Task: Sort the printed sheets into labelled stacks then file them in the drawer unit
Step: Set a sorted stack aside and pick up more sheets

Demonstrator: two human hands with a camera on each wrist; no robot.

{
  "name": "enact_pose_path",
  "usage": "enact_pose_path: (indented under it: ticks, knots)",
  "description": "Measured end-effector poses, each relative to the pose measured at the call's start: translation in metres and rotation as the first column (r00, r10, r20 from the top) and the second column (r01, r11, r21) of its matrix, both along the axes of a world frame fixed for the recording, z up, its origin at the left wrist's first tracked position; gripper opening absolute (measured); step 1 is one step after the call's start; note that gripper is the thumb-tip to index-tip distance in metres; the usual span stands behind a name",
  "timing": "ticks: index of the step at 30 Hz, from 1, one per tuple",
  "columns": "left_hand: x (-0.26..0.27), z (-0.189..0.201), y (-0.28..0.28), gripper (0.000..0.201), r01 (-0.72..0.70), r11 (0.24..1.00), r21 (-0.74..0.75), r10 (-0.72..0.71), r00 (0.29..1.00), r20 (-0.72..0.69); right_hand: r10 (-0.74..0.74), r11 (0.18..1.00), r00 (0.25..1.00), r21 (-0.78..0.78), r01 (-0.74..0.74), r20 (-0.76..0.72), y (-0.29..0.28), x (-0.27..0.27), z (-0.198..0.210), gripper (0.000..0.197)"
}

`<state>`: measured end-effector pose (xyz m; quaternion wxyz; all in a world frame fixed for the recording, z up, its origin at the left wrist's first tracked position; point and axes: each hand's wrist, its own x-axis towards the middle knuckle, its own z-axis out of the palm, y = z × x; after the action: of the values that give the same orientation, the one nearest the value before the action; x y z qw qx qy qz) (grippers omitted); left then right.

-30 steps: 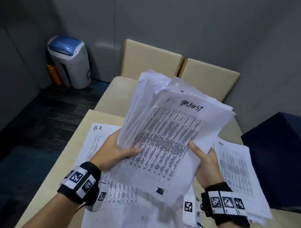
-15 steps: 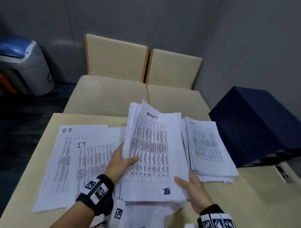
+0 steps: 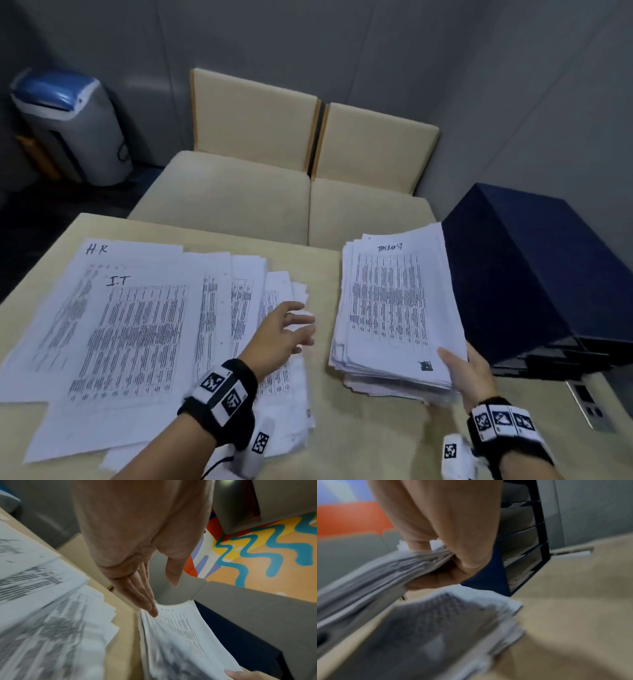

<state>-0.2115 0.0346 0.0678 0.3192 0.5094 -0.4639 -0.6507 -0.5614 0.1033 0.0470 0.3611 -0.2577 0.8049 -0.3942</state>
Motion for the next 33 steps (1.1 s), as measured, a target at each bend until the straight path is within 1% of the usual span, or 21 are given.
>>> enact_pose_path:
  ticks: [1, 2, 3, 4, 5, 6, 8, 11, 13, 15, 17, 18, 20, 23, 25, 26, 27, 28, 30, 31, 33]
  knots:
    - [0.003, -0.008, 0.004, 0.034, -0.02, 1.0, 0.012, 0.019, 0.999, 0.046, 0.021, 0.999, 0.988, 0.051, -0.013, -0.154, -0.003, -0.008, -0.01, 0.043]
    - [0.009, -0.016, 0.009, 0.032, -0.05, 0.998, 0.026, 0.047, 0.994, 0.1, 0.041, 0.993, 0.943, 0.121, -0.001, -0.331, -0.005, -0.011, -0.019, 0.052]
    - [0.017, -0.026, 0.014, 0.029, -0.08, 0.996, 0.035, 0.074, 0.985, 0.155, 0.072, 0.984, 0.874, 0.18, 0.018, -0.481, -0.007, -0.009, -0.025, 0.061]
    - [0.026, -0.035, 0.019, 0.026, -0.11, 0.993, 0.038, 0.099, 0.973, 0.208, 0.095, 0.98, 0.807, 0.195, 0.025, -0.583, -0.009, -0.002, -0.027, 0.065]
    - [0.036, -0.044, 0.024, 0.022, -0.13, 0.991, 0.03, 0.118, 0.958, 0.263, 0.107, 0.986, 0.771, 0.166, -0.001, -0.628, -0.013, 0.009, -0.029, 0.065]
    - [0.046, -0.052, 0.028, 0.02, -0.138, 0.99, 0.011, 0.126, 0.936, 0.328, 0.117, 0.991, 0.764, 0.12, -0.053, -0.634, -0.017, 0.023, -0.029, 0.061]
    - [0.066, -0.064, 0.031, 0.017, -0.126, 0.991, -0.037, 0.129, 0.878, 0.462, 0.182, 0.98, 0.771, 0.045, -0.195, -0.61, -0.024, 0.057, -0.03, 0.052]
    - [0.098, -0.073, 0.03, 0.014, -0.159, 0.982, -0.106, 0.191, 0.808, 0.558, 0.361, 0.899, 0.779, -0.03, -0.437, -0.513, -0.031, 0.107, -0.036, 0.043]
    - [0.12, -0.075, 0.026, 0.012, -0.194, 0.968, -0.163, 0.253, 0.746, 0.616, 0.494, 0.842, 0.775, -0.008, -0.54, -0.395, -0.034, 0.139, -0.038, 0.036]
    - [0.148, -0.078, 0.022, 0.015, -0.248, 0.949, -0.196, 0.315, 0.673, 0.669, 0.598, 0.8, 0.775, 0.108, -0.59, -0.201, -0.039, 0.167, -0.039, 0.036]
    - [0.181, -0.083, 0.017, 0.03, -0.324, 0.924, -0.201, 0.36, 0.567, 0.741, 0.623, 0.767, 0.782, 0.219, -0.603, -0.031, -0.043, 0.191, -0.043, 0.045]
    - [0.199, -0.086, 0.016, 0.04, -0.356, 0.914, -0.193, 0.36, 0.497, 0.789, 0.619, 0.76, 0.785, 0.25, -0.6, 0.003, -0.045, 0.201, -0.046, 0.049]
    - [0.231, -0.087, 0.012, 0.057, -0.402, 0.901, -0.164, 0.32, 0.361, 0.876, 0.593, 0.77, 0.805, 0.276, -0.576, 0.026, -0.05, 0.218, -0.051, 0.052]
    - [0.279, -0.083, 0.006, 0.075, -0.403, 0.9, -0.166, 0.284, 0.255, 0.924, 0.521, 0.798, 0.852, 0.323, -0.509, 0.055, -0.056, 0.243, -0.061, 0.054]
    - [0.304, -0.083, 0.0, 0.082, -0.386, 0.899, -0.206, 0.285, 0.16, 0.945, 0.478, 0.813, 0.877, 0.356, -0.46, 0.042, -0.056, 0.25, -0.059, 0.054]
    - [0.322, -0.085, -0.004, 0.084, -0.385, 0.895, -0.227, 0.295, 0.128, 0.947, 0.447, 0.827, 0.894, 0.368, -0.424, 0.027, -0.058, 0.252, -0.061, 0.054]
    - [0.338, -0.086, -0.011, 0.086, -0.399, 0.885, -0.239, 0.311, 0.126, 0.942, 0.41, 0.836, 0.912, 0.387, -0.388, 0.027, -0.06, 0.255, -0.059, 0.054]
    - [0.353, -0.085, -0.019, 0.09, -0.431, 0.87, -0.238, 0.334, 0.161, 0.929, 0.368, 0.859, 0.93, 0.376, -0.347, 0.017, -0.064, 0.255, -0.059, 0.056]
    - [0.377, -0.084, -0.037, 0.1, -0.48, 0.859, -0.18, 0.343, 0.279, 0.897, 0.283, 0.885, 0.957, 0.368, -0.284, 0.058, -0.071, 0.256, -0.06, 0.071]
    - [0.381, -0.084, -0.044, 0.104, -0.458, 0.876, -0.15, 0.324, 0.328, 0.887, 0.249, 0.889, 0.963, 0.369, -0.271, 0.107, -0.075, 0.256, -0.063, 0.079]
    - [0.376, -0.085, -0.053, 0.112, -0.356, 0.927, -0.114, 0.265, 0.413, 0.871, 0.2, 0.898, 0.962, 0.358, -0.256, 0.186, -0.079, 0.259, -0.074, 0.082]
